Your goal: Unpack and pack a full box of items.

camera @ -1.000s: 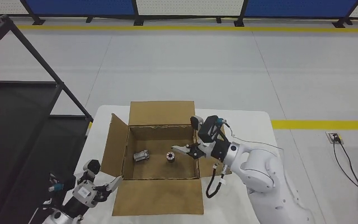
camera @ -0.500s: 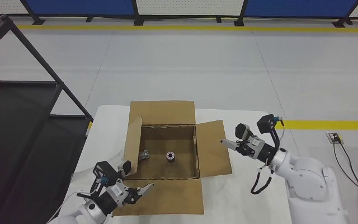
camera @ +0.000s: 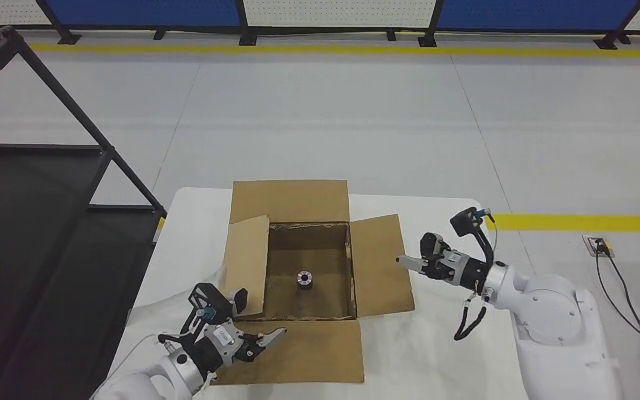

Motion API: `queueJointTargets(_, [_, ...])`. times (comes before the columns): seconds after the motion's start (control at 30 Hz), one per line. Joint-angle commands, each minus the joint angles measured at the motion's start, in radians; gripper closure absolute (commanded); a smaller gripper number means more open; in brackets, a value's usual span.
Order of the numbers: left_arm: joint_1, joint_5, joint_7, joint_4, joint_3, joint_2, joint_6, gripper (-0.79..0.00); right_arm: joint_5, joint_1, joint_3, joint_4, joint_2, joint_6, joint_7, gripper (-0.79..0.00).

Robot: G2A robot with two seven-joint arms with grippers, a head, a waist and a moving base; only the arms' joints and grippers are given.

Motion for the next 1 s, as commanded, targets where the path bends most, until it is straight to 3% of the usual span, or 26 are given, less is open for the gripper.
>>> queueJointTargets(0.0, [-0.002, 0.002, -0.006, 0.005, 0.008, 0.001, -0.001, -0.785, 0.01, 0.017, -0.014, 0.031, 0.002, 0.047, -0.002, -0.785])
queueJointTargets(0.27, [-0.04, 0.01, -0.048, 0.021, 0.058, 0.005, 0.016, -0.785, 0.166, 0.137, -0.054, 0.194, 0.016, 0.129, 0.143, -0.785])
queueJointTargets(0.6, [-0.042, -0.012, -0.06, 0.026, 0.059, 0.014, 0.016, -0.785, 0.443, 0.187, -0.151, 0.213, 0.024, 0.067, 0.305, -0.785])
queueJointTargets(0.97, [-0.024, -0.058, -0.04, 0.031, 0.022, 0.025, 0.002, -0.785, 0.493, 0.255, -0.272, 0.208, 0.021, 0.107, 0.237, -0.785])
